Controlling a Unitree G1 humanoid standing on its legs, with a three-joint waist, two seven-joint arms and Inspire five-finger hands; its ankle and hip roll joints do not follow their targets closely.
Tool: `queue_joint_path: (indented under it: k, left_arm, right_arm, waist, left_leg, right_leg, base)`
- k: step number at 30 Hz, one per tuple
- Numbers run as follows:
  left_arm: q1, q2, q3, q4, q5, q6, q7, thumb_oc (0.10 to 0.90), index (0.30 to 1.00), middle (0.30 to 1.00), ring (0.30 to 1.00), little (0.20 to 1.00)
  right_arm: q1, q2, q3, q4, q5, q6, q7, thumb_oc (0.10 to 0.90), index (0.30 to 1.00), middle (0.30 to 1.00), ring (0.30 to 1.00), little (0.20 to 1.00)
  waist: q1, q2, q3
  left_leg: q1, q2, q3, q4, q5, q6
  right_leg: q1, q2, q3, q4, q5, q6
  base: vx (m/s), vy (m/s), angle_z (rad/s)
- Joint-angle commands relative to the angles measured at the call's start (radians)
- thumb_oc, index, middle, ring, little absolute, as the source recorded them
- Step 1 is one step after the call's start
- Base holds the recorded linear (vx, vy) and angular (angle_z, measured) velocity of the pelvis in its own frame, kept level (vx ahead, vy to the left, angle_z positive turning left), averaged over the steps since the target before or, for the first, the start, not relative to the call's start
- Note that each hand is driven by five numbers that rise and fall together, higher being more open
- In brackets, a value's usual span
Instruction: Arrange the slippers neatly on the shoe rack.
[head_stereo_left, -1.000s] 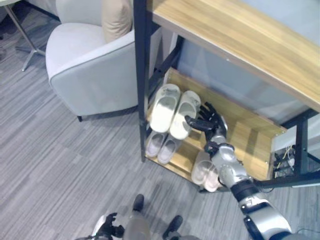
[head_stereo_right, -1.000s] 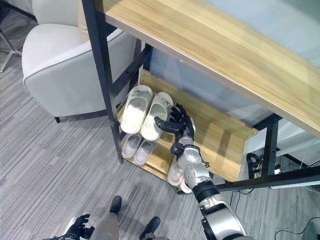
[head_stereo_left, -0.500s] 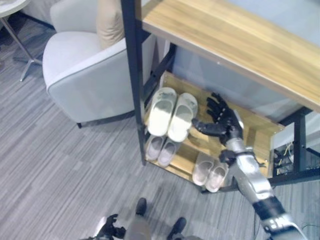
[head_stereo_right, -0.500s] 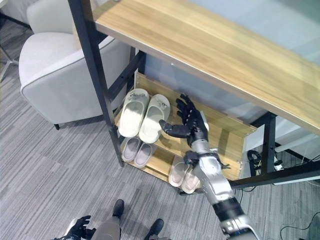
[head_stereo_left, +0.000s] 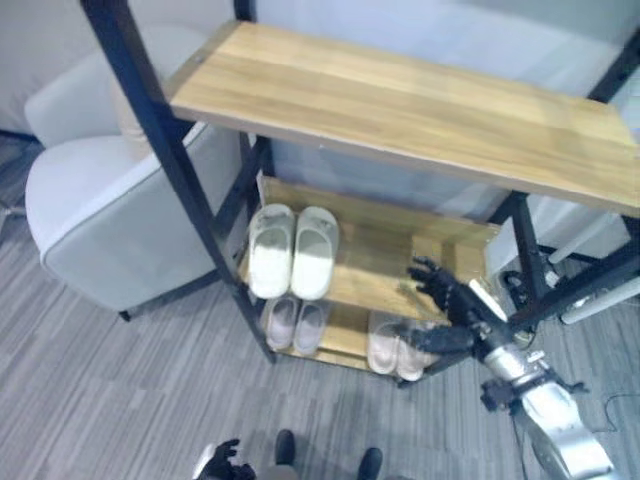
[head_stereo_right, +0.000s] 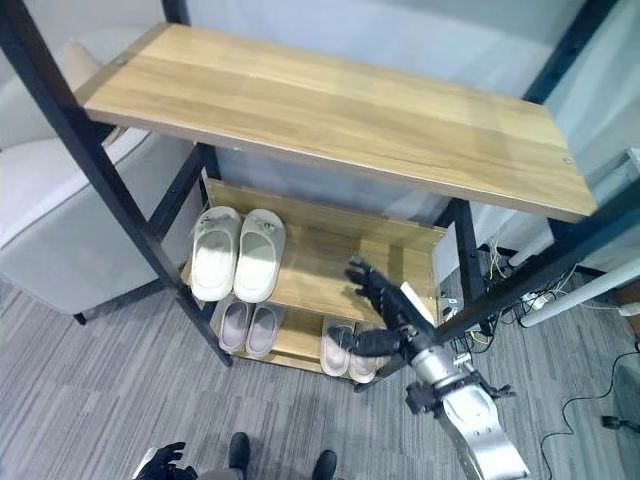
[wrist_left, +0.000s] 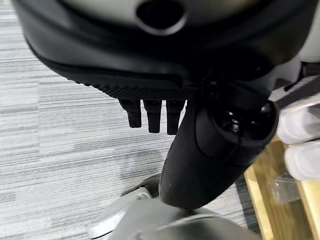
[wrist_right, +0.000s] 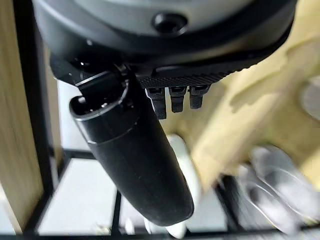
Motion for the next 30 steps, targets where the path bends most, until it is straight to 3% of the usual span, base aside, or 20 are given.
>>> queue_joint_path:
  k: [1,6,7,9,11,12,20,30]
  left_arm:
    - [-0.057,-0.068,-0.042,0.076,0.033,-0.062,-0.047,0.800,0.900,0.900,0.900,0.900]
    - [-0.070,-0.073,-0.054,0.087,0.032,-0.058,-0.049,0.800,0.900,0.900,0.900,0.900]
    - [-0.072,-0.078,-0.071,0.084,0.037,-0.057,-0.046,0.800,0.900,0.900,0.900,0.900]
    - [-0.073,-0.079,-0.079,0.084,0.038,-0.057,-0.044,0.800,0.900,0.900,0.900,0.900]
    - [-0.077,-0.079,-0.110,0.080,0.049,-0.055,-0.043,0.800,0.900,0.900,0.900,0.900]
    - [-0.077,-0.078,-0.110,0.080,0.049,-0.055,-0.043,0.800,0.900,0.900,0.900,0.900]
    - [-0.092,-0.070,-0.162,0.065,0.031,-0.053,-0.036,0.800,0.900,0.900,0.900,0.900]
    - [-0.105,-0.068,-0.189,0.073,0.034,-0.053,-0.045,0.800,0.900,0.900,0.900,0.900]
  right_arm:
    - [-0.010,-0.060,0.006,-0.020,-0.073,-0.061,0.025,0.800,0.900,0.900,0.900,0.900]
    - [0.007,-0.052,0.051,0.190,-0.219,-0.056,-0.011,0.800,0.900,0.900,0.900,0.900]
    - [0.002,-0.034,0.069,0.314,-0.290,-0.049,-0.047,0.800,0.900,0.900,0.900,0.900]
    - [-0.010,-0.016,0.085,0.384,-0.310,-0.052,-0.067,0.800,0.900,0.900,0.900,0.900]
    - [-0.041,0.038,0.115,0.587,-0.364,-0.036,-0.123,0.800,0.900,0.900,0.900,0.900]
    - [-0.045,0.041,0.117,0.593,-0.366,-0.040,-0.125,0.800,0.900,0.900,0.900,0.900]
    - [-0.166,0.245,0.136,1.149,-0.356,0.013,-0.234,0.800,0.900,0.900,0.900,0.900]
    - [-0.183,0.288,0.107,1.271,-0.325,0.020,-0.264,0.800,0.900,0.900,0.900,0.900]
  waist:
    - [-0.022,0.005,-0.062]
    - [-0.044,0.022,-0.070]
    - [-0.052,0.031,-0.073]
    - [-0.052,0.033,-0.073]
    - [-0.054,0.041,-0.075]
    - [-0.053,0.040,-0.074]
    - [-0.029,0.058,-0.070]
    - [-0.024,0.062,-0.074]
  left_leg:
    - [0.044,0.025,0.099,-0.008,-0.091,-0.040]
    - [0.049,0.030,0.110,-0.008,-0.089,-0.040]
    - [0.054,0.029,0.113,-0.008,-0.090,-0.038]
    - [0.057,0.029,0.116,-0.008,-0.092,-0.038]
    - [0.065,0.031,0.118,-0.008,-0.093,-0.036]
    - [0.066,0.031,0.119,-0.008,-0.094,-0.036]
    - [0.094,0.023,0.096,-0.008,-0.105,-0.024]
    - [0.107,0.016,0.078,-0.008,-0.111,-0.022]
  right_leg:
    - [-0.019,0.007,0.036,0.020,-0.058,0.071]
    - [-0.025,0.011,0.068,0.014,-0.056,0.072]
    - [-0.025,0.013,0.082,0.012,-0.054,0.073]
    - [-0.025,0.014,0.089,0.011,-0.054,0.072]
    - [-0.020,0.016,0.102,0.008,-0.056,0.071]
    - [-0.020,0.017,0.102,0.008,-0.056,0.071]
    - [0.002,0.026,0.130,0.009,-0.070,0.063]
    - [0.023,0.029,0.126,0.007,-0.078,0.061]
  base:
    - [-0.04,-0.034,-0.19]
    - [-0.02,-0.028,-0.21]
    - [0.00,-0.014,-0.12]
    - [0.00,-0.020,-0.24]
    - [0.00,-0.038,-0.26]
    - [-0.01,-0.032,-0.12]
    - [0.00,-0.030,-0.12]
    - [0.00,-0.004,0.02]
